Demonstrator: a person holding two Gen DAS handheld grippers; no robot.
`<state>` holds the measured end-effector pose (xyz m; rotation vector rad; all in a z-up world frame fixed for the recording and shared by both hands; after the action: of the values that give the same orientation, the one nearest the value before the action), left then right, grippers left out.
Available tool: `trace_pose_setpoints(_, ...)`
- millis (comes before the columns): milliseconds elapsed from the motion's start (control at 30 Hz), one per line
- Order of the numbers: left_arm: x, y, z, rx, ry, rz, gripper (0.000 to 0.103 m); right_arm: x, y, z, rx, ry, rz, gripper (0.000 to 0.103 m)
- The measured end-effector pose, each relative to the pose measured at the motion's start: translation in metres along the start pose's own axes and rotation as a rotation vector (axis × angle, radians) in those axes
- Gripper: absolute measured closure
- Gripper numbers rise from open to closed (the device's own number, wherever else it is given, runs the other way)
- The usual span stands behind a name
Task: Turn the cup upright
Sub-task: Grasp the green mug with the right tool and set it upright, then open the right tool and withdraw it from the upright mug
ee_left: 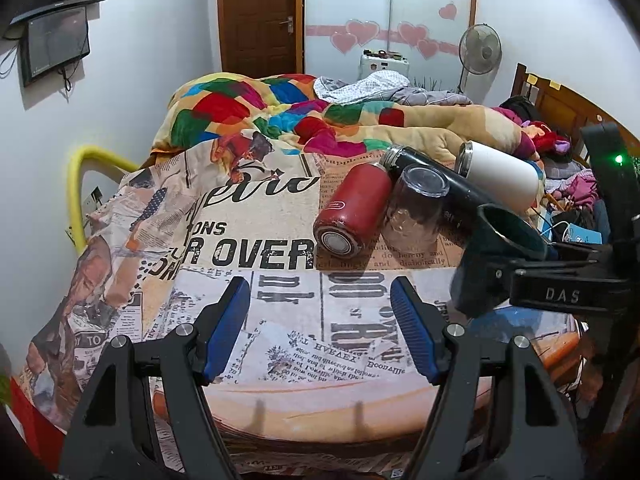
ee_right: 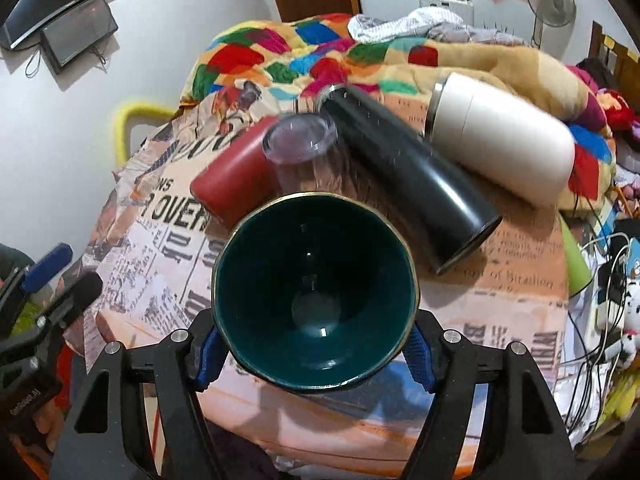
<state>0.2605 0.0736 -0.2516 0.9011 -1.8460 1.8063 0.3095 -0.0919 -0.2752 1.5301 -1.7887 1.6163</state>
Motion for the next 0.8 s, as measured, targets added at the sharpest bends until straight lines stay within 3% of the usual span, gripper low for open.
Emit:
trace_pose_setpoints(700, -0.006, -0.002, 0.0, 0.009, 0.016, -0.028, 0.031, -0.016, 0.017, -0.017, 0.137, 0.085, -0.039, 0.033)
trace_pose_setpoints(800, -0.002, -0.003, 0.001, 0.014, 0.018, -0.021, 0.031, -0.016, 0.021, -0.018, 0.128, 0.068, -0.062, 0.028)
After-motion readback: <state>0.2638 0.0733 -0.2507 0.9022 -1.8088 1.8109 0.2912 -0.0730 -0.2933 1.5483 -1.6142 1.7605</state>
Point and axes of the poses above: each gripper's, at about its wrist camera, not at the fingertips, and x roughly against the way its jaws point, z to its right, y to its underside, the point moved 7 cm from there along -x, roughly the way its jaws point, and after that the axes turned 8 degrees about -y, right-handed, at the moved point
